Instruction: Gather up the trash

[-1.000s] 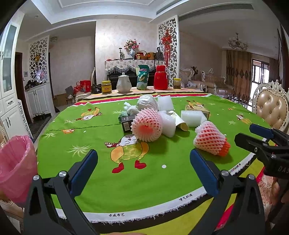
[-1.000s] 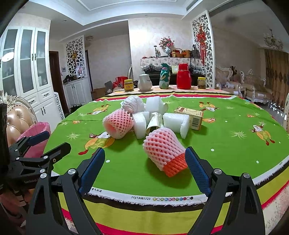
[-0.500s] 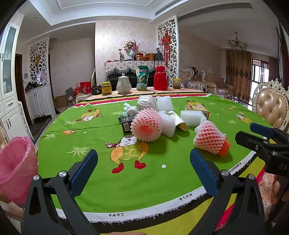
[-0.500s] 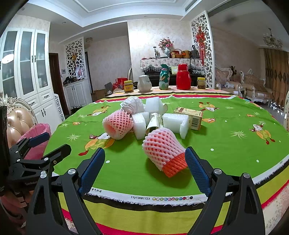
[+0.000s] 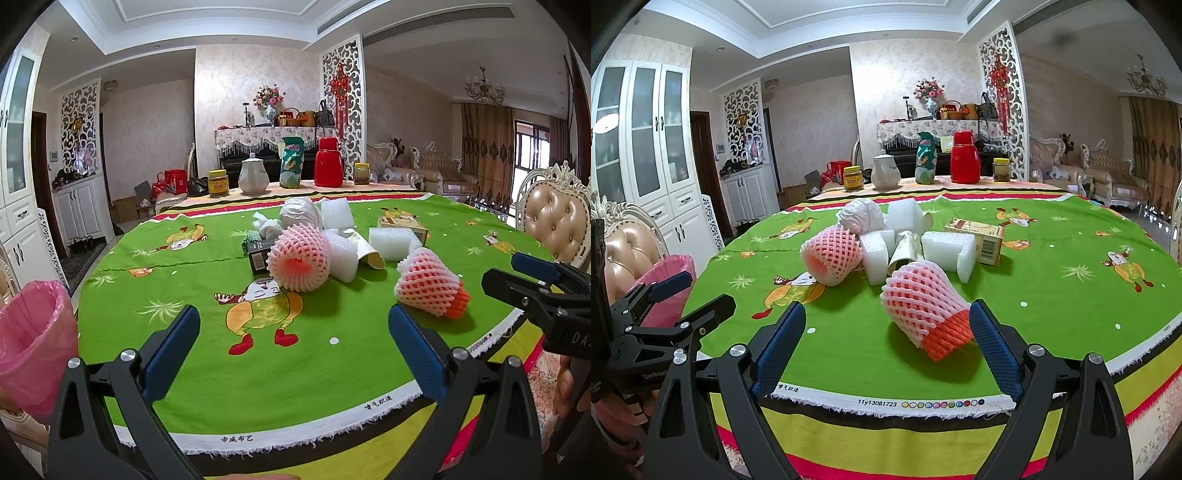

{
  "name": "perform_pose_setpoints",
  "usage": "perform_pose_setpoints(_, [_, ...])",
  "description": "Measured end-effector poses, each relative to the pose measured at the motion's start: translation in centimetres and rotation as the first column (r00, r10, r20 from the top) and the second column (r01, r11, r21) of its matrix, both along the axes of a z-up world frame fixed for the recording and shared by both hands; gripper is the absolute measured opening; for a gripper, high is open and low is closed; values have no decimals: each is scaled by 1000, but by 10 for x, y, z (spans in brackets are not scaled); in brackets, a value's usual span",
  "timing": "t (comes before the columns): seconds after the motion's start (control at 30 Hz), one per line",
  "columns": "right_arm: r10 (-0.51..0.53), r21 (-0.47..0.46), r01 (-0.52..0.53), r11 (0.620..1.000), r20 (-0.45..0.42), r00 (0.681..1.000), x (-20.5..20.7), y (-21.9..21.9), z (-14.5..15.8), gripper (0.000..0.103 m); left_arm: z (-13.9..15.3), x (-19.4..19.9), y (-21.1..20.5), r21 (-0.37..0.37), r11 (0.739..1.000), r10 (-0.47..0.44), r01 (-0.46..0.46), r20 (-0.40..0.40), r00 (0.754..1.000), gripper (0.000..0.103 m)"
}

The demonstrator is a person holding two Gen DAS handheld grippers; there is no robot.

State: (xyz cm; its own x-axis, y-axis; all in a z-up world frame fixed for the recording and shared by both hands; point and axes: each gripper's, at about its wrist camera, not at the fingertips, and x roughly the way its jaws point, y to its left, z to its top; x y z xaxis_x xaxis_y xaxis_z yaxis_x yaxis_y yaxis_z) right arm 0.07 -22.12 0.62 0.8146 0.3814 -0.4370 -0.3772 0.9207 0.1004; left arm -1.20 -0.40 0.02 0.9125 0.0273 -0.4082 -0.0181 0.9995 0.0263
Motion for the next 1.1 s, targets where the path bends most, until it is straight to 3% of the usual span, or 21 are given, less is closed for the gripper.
perform_pose_setpoints(0.73, [-3,-4,3,1000,15,1000,0,1,2,85,0,-1,-3,17,1000,-6,5,20,1000,99])
perform_pose_setpoints(1.1, [-24,-138,18,990,-42,999,38,1,-8,85,4,28,3,38,999,-13,14,-26,1000,99])
